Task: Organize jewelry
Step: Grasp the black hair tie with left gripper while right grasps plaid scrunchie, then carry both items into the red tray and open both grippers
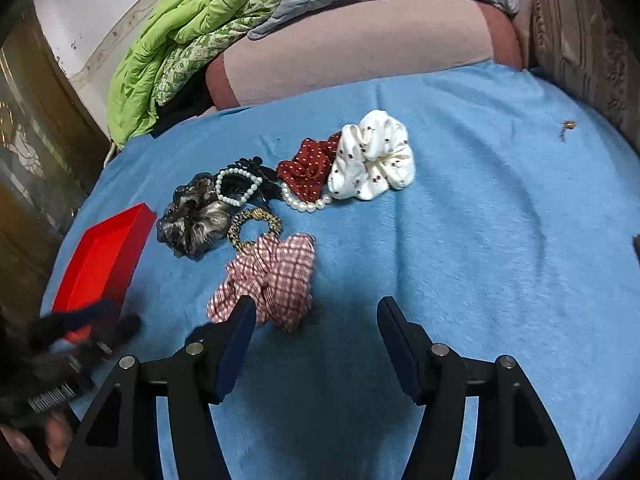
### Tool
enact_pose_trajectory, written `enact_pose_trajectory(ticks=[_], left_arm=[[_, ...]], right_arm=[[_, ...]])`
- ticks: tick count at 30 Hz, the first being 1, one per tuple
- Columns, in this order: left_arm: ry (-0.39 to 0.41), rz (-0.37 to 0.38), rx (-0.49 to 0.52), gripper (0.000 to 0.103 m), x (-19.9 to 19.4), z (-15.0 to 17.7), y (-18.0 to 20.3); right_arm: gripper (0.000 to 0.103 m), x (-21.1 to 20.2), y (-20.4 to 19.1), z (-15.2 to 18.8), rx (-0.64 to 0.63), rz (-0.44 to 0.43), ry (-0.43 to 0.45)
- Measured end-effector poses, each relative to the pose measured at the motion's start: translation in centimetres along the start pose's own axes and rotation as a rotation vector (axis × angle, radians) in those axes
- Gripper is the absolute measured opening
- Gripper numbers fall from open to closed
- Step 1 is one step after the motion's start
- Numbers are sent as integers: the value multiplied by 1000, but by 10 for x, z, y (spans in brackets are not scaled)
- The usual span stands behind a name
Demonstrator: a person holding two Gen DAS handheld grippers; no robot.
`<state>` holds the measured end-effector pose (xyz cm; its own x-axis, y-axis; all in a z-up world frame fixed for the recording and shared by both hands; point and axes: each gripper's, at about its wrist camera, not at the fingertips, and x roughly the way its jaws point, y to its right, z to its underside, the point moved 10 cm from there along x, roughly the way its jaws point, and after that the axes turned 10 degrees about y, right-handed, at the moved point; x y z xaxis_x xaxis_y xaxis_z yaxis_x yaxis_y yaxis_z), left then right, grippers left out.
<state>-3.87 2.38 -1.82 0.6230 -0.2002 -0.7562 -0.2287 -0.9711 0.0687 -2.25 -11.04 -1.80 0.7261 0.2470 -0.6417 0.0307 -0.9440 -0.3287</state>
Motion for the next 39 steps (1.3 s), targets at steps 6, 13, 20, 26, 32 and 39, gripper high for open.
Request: enact_pose_trajectory(ticks=[6,13,20,26,32,39], left_arm=[[-68,29,8,43,29,15,14],[-59,11,21,31,35,15,14],[-63,15,-54,6,18,15,4],[-17,3,-80,6,-16,11,-8],[57,-28,-122,6,-56,4,-31],[127,-105,-162,6,-94,3,-78]], right_arm=[[68,20,-7,-5,-8,-25,-19],[63,40,-9,0,-6,-34,-55],[15,44,-27,8,-32,-71,-91],[12,19,-37,1,-45,-65,-49],[12,-12,-60,-5,-68,-73,-13],[12,-46,-111,-8,-153,-118,16]])
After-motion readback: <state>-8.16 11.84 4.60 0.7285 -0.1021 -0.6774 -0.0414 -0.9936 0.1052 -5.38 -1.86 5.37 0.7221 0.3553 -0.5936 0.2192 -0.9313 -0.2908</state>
